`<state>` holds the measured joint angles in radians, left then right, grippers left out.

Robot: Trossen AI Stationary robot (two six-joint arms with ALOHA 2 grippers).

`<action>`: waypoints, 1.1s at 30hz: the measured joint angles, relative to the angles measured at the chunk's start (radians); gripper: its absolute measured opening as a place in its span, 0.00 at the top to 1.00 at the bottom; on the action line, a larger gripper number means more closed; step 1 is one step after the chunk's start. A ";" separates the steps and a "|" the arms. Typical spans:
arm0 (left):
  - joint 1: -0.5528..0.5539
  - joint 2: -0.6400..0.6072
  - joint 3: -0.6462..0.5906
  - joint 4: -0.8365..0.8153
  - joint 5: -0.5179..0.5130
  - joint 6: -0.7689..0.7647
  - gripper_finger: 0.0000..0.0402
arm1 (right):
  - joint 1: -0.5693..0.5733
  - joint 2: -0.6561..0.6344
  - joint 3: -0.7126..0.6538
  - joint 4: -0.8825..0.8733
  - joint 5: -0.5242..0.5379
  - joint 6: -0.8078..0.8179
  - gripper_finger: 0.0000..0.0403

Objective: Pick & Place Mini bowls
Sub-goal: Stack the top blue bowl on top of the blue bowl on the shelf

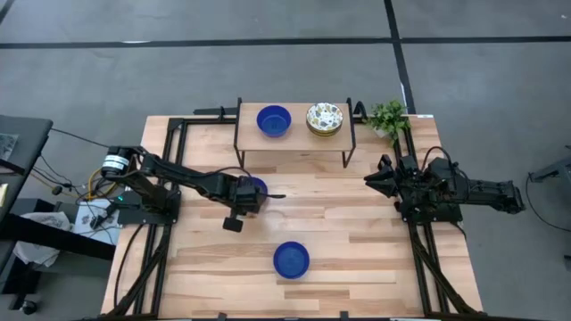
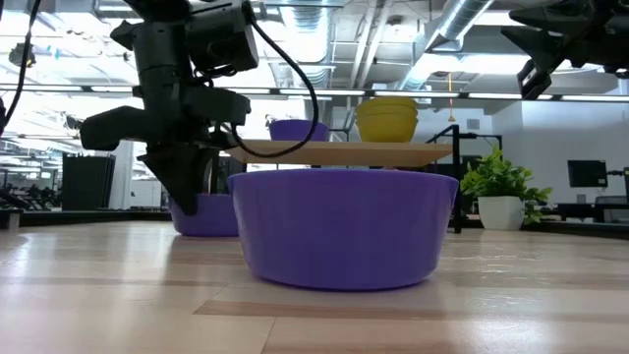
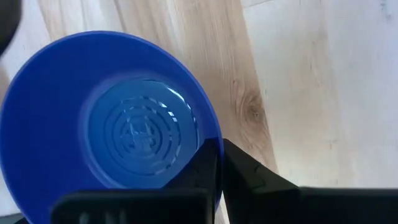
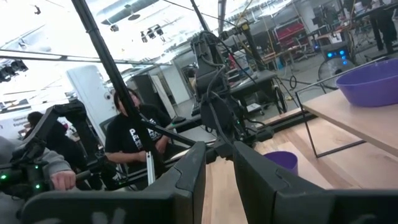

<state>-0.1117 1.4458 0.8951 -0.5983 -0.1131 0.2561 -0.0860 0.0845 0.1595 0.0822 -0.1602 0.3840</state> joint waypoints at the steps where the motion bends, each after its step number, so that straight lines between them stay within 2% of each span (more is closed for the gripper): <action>1: -0.003 -0.003 0.000 0.000 0.001 -0.001 0.98 | 0.000 0.000 0.000 0.000 0.000 0.000 0.82; 7: -0.034 -0.043 0.002 -0.005 0.016 -0.010 0.98 | 0.000 0.000 0.000 0.000 0.000 0.001 0.82; 25: -0.057 -0.292 0.002 -0.001 0.009 -0.029 0.99 | 0.000 0.000 0.000 0.008 0.003 0.001 0.82; 33: -0.057 -0.357 0.002 0.135 0.006 -0.029 0.99 | 0.000 0.000 0.000 0.008 0.004 0.001 0.82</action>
<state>-0.1692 1.0887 0.8970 -0.4629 -0.1066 0.2272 -0.0864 0.0845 0.1596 0.0902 -0.1566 0.3851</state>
